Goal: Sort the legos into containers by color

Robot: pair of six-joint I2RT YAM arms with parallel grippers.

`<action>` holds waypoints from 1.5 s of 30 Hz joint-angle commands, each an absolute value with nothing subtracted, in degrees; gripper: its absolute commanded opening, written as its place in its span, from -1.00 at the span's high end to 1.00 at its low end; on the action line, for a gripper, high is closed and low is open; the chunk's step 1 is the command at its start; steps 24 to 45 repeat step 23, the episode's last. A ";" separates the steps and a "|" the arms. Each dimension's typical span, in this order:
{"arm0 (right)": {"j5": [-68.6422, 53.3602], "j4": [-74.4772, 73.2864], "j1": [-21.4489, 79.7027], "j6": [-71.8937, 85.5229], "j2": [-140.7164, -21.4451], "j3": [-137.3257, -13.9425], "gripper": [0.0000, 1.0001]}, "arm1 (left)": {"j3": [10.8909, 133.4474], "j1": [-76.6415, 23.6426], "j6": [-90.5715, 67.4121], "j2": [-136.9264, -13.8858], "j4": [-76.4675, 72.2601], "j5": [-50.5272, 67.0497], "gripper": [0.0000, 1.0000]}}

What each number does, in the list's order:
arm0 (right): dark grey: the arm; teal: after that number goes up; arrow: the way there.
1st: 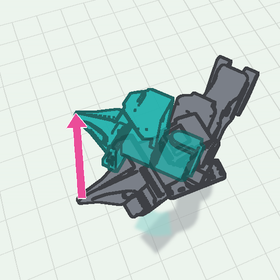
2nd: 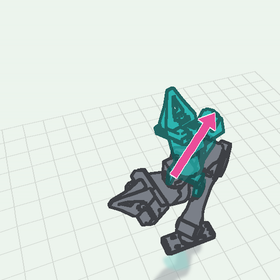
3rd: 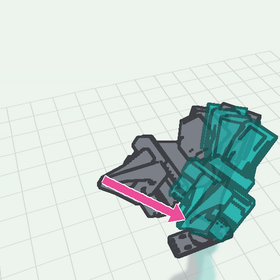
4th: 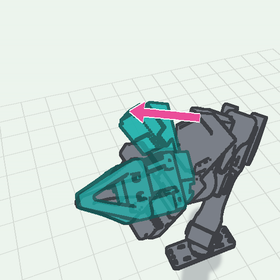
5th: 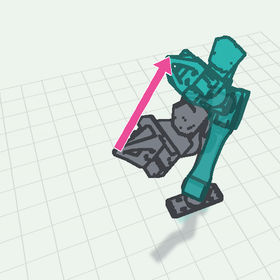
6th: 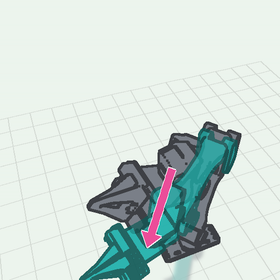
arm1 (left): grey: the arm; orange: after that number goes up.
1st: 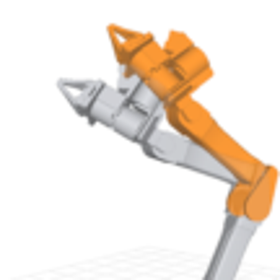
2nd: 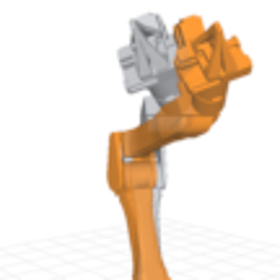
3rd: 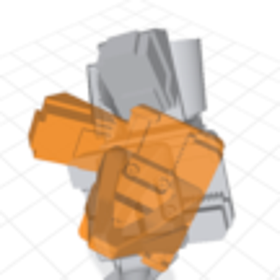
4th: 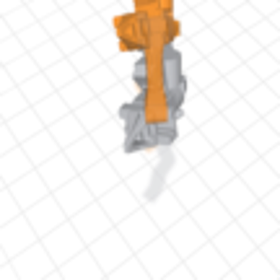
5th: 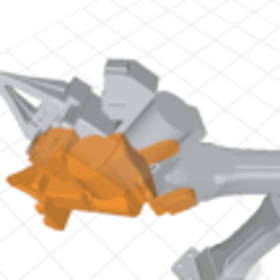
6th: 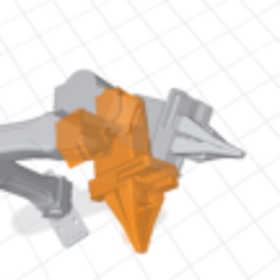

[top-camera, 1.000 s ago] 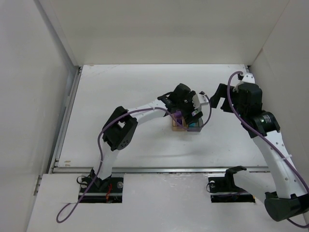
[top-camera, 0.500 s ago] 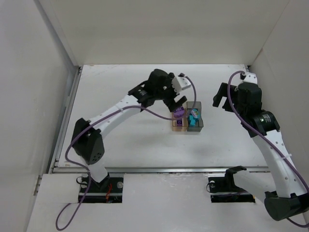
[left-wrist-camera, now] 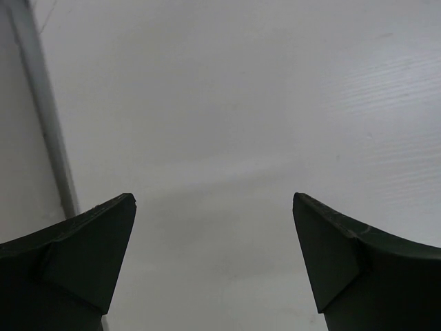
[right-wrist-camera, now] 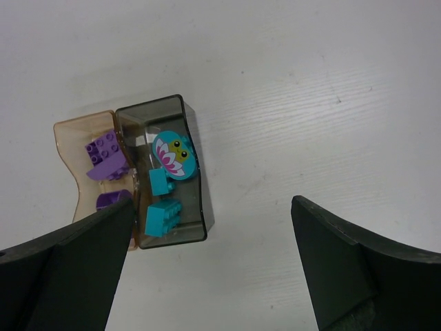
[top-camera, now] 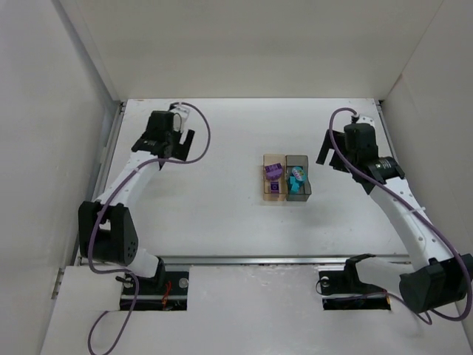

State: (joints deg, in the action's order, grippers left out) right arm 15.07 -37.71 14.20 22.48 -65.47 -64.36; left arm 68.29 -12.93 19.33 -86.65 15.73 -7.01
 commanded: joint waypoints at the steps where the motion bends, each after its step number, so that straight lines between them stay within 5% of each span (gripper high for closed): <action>1: 16.51 -33.40 13.80 25.14 -65.21 -64.60 -1.00 | 65.67 -8.37 10.92 -80.08 12.75 -15.72 -0.95; 9: 26.81 -38.84 13.80 29.53 -67.94 -68.98 -1.00 | 66.00 -4.48 -5.17 -79.45 15.64 -24.35 -0.99; 45: 26.28 -36.31 13.80 28.84 -62.67 -65.40 -1.00 | 65.57 -2.02 -6.94 -80.07 16.35 -23.29 -0.99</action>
